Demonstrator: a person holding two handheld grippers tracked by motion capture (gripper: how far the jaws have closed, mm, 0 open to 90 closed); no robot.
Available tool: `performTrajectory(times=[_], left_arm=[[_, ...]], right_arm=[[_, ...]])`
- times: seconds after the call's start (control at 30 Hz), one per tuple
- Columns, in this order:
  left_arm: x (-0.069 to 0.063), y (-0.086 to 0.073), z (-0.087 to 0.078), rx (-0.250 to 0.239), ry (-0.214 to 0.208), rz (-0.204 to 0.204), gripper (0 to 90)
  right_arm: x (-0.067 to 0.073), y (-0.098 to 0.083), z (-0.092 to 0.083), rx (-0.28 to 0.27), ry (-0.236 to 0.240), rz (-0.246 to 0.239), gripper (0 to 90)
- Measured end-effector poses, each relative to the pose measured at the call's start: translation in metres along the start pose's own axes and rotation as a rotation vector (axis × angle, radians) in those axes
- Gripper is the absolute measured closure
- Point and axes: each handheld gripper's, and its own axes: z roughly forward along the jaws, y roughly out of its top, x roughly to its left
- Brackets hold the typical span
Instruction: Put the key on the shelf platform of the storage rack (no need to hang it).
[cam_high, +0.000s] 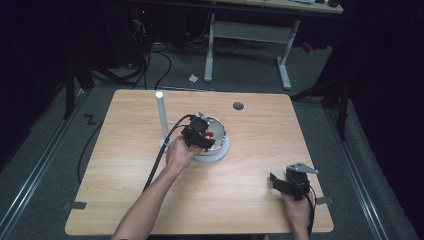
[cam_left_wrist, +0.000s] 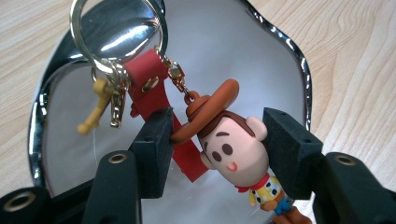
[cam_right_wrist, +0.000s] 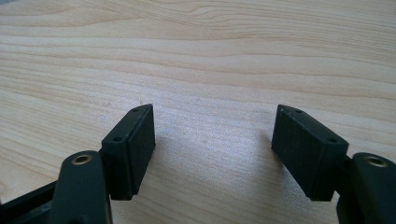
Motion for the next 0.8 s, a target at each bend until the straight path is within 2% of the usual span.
performTrajectory(times=[0.03,0.07,0.3,0.53,0.57,0.63,0.8], left_arm=[[-0.0009,0.0001,0.0006,0.002,0.006,-0.008,45.5],[0.0005,0.0009,0.0010,0.002,0.010,0.013,45.5],[-0.0007,0.0028,0.0030,0.008,0.032,0.016,45.3],[-0.0047,0.0042,0.0099,0.036,0.069,0.050,45.2],[-0.0039,0.0047,0.0100,0.038,0.078,0.070,45.1],[-0.0045,0.0043,0.0098,0.035,0.073,0.054,45.0],[-0.0034,0.0039,0.0095,0.026,0.066,0.046,44.1]], right_arm=[[0.0000,0.0000,0.0000,0.000,0.000,0.000,30.6],[0.0000,0.0000,0.0000,0.000,0.000,-0.001,30.6],[0.0000,0.0000,0.0001,-0.001,0.001,-0.002,30.5],[0.0001,-0.0001,0.0000,-0.001,0.002,0.000,30.5],[0.0000,-0.0001,0.0001,-0.002,0.001,-0.002,30.6],[0.0001,-0.0001,0.0000,-0.001,0.001,-0.001,30.5],[0.0001,-0.0001,0.0000,-0.001,0.002,-0.001,30.5]])
